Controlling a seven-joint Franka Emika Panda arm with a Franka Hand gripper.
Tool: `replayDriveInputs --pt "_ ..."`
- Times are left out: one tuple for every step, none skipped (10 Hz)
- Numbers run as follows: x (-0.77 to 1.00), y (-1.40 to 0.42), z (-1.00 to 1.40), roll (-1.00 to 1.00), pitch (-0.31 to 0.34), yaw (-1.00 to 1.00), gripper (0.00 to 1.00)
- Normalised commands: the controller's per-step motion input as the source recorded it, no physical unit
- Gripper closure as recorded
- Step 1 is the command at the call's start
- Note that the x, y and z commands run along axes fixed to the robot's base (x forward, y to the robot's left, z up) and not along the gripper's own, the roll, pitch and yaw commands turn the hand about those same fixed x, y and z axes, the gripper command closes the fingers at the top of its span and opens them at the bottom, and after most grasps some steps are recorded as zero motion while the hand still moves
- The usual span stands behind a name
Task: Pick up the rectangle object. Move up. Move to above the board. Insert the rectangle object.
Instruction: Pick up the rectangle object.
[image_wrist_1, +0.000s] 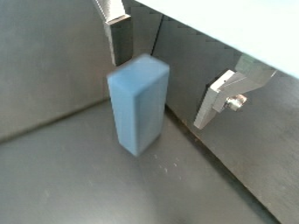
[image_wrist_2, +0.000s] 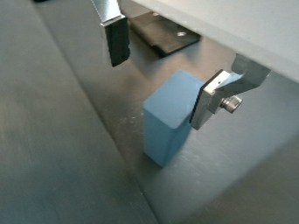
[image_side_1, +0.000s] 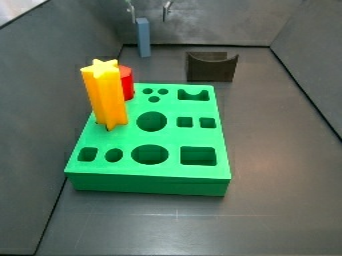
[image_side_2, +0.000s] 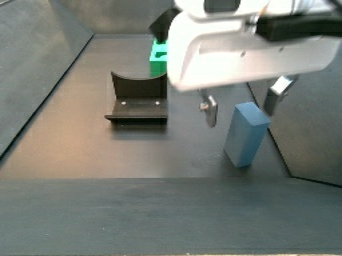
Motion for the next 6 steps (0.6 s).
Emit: replayDriveInputs --pt "0.28 0.29 -0.91 -0.03 -0.037 0.62 0.00" --pt "0.29 0.23 -1.00 -0.04 -0.033 0.58 0.00" --pt "0.00 0.00 0.00 0.00 -0.054 0.00 0.00" --pt "0.00 0.00 0.00 0.00 0.000 0.00 0.00" --pt "0.00 0.00 0.00 0.00 0.000 0.00 1.00" --pt "0.00 0.00 0.00 0.00 0.000 0.00 1.00"
